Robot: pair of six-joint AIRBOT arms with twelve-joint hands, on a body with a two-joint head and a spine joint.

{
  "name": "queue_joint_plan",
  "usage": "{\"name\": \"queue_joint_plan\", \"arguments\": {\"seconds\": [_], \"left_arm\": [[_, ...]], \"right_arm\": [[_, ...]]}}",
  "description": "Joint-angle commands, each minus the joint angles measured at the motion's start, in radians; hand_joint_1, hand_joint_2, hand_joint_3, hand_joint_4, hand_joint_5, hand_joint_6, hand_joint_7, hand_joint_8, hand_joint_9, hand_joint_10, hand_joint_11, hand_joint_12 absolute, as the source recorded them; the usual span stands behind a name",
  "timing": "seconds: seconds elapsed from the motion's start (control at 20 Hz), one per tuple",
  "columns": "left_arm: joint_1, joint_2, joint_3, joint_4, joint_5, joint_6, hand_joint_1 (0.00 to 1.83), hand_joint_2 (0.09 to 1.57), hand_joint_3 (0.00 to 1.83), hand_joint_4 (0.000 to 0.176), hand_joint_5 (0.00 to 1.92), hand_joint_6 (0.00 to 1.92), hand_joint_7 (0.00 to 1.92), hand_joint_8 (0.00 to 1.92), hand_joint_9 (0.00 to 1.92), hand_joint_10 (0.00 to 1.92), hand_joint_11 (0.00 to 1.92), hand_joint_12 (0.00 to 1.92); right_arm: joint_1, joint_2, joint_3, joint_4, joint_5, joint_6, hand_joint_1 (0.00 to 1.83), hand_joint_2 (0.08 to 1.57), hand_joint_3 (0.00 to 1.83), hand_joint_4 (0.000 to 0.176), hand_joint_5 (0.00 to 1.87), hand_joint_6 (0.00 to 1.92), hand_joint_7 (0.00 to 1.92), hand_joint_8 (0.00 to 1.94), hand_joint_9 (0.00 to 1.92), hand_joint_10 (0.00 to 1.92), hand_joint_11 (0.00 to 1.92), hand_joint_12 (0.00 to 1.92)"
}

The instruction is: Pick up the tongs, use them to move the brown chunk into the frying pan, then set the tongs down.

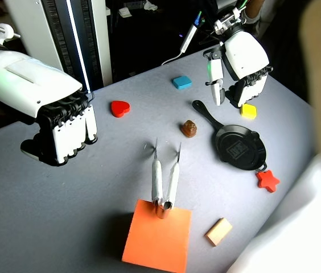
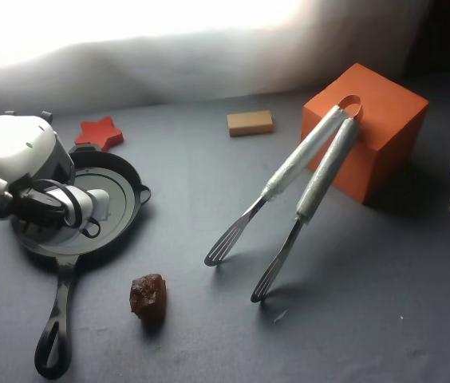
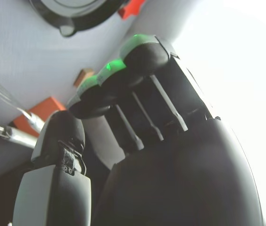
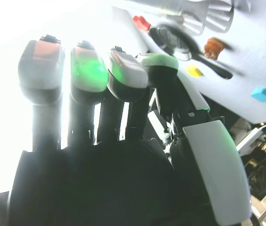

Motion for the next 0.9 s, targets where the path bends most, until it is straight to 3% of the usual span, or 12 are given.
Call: {"name": "queue_joint_plan", "arguments": {"seconds": [0.0, 0.05, 0.1, 0.25, 0.45, 0.6, 0.65, 0.7, 0.75, 0.8, 0.85], "left_arm": [[-0.005, 0.009, -0.002, 0.070, -0.052, 0.004, 0.02, 1.21, 0.17, 0.017, 0.00, 0.02, 0.00, 0.02, 0.00, 0.03, 0.00, 0.23], [-0.005, 0.009, -0.004, 0.063, -0.055, 0.004, 0.02, 1.21, 0.17, 0.017, 0.00, 0.02, 0.00, 0.02, 0.00, 0.03, 0.00, 0.23], [-0.005, 0.009, -0.004, 0.061, -0.056, 0.004, 0.00, 1.27, 0.03, 0.013, 0.00, 0.00, 0.00, 0.00, 0.00, 0.00, 0.00, 0.20], [-0.006, 0.010, -0.005, 0.051, -0.056, 0.004, 0.00, 1.27, 0.01, 0.007, 0.00, 0.00, 0.00, 0.00, 0.00, 0.00, 0.00, 0.08], [-0.007, 0.011, -0.010, 0.050, -0.056, 0.004, 0.00, 1.28, 0.01, 0.010, 0.00, 0.00, 0.00, 0.00, 0.00, 0.00, 0.00, 0.08], [-0.011, 0.011, -0.012, 0.051, -0.056, 0.026, 0.00, 1.28, 0.00, 0.010, 0.00, 0.00, 0.00, 0.00, 0.00, 0.00, 0.00, 0.05], [-0.014, 0.012, -0.013, 0.050, -0.056, 0.030, 0.00, 1.28, 0.00, 0.010, 0.00, 0.00, 0.00, 0.00, 0.00, 0.00, 0.00, 0.04], [-0.014, 0.012, -0.013, 0.050, -0.058, 0.030, 0.00, 1.28, 0.00, 0.010, 0.00, 0.00, 0.00, 0.00, 0.00, 0.00, 0.00, 0.04], [-0.014, 0.012, -0.014, 0.046, -0.062, 0.030, 0.00, 1.28, 0.00, 0.010, 0.00, 0.00, 0.00, 0.00, 0.00, 0.00, 0.00, 0.04], [-0.015, 0.013, -0.016, 0.039, -0.072, 0.030, 0.00, 1.28, 0.00, 0.010, 0.00, 0.00, 0.00, 0.00, 0.00, 0.00, 0.00, 0.04], [-0.014, 0.013, -0.022, 0.033, -0.099, 0.030, 0.02, 1.29, 0.00, 0.007, 0.00, 0.00, 0.00, 0.00, 0.00, 0.00, 0.00, 0.07]], "right_arm": [[0.003, 0.003, 0.000, -0.014, 0.118, -0.008, 0.32, 0.97, 0.26, 0.000, 0.07, 0.15, 0.13, 0.09, 0.05, 0.20, 0.00, 0.34], [0.001, -0.001, 0.000, -0.014, 0.118, -0.006, 0.32, 0.97, 0.26, 0.000, 0.07, 0.15, 0.13, 0.09, 0.05, 0.20, 0.00, 0.34], [-0.002, -0.004, 0.000, -0.014, 0.118, -0.007, 0.30, 1.07, 0.06, 0.000, 0.11, 0.05, 0.15, 0.01, 0.07, 0.07, 0.00, 0.16], [-0.005, -0.012, 0.000, -0.014, 0.118, -0.007, 0.30, 1.09, 0.02, 0.000, 0.11, 0.02, 0.16, 0.00, 0.09, 0.04, 0.00, 0.15], [0.020, -0.024, 0.008, -0.014, 0.091, -0.012, 0.30, 1.07, 0.00, 0.000, 0.09, 0.00, 0.14, 0.00, 0.08, 0.02, 0.00, 0.15], [0.094, -0.071, 0.065, -0.014, -0.047, -0.008, 0.58, 1.02, 0.00, 0.000, 0.03, 0.00, 0.08, 0.00, 0.04, 0.00, 0.00, 0.05], [0.174, -0.118, 0.116, -0.014, -0.190, -0.015, 0.60, 1.01, 0.00, 0.000, 0.02, 0.00, 0.08, 0.00, 0.04, 0.00, 0.00, 0.05], [0.191, -0.128, 0.127, -0.014, -0.225, -0.015, 0.60, 1.01, 0.00, 0.000, 0.02, 0.00, 0.08, 0.00, 0.04, 0.00, 0.00, 0.05], [0.233, -0.149, 0.146, -0.014, -0.281, -0.019, 0.80, 0.97, 0.00, 0.000, 0.00, 0.00, 0.03, 0.00, 0.01, 0.00, 0.00, 0.01], [0.270, -0.169, 0.160, -0.014, -0.331, -0.023, 0.80, 0.97, 0.00, 0.000, 0.00, 0.00, 0.03, 0.00, 0.01, 0.00, 0.00, 0.01], [0.314, -0.199, 0.182, -0.014, -0.397, -0.030, 1.08, 0.92, 0.00, 0.000, 0.00, 0.00, 0.00, 0.00, 0.00, 0.00, 0.00, 0.00]]}}
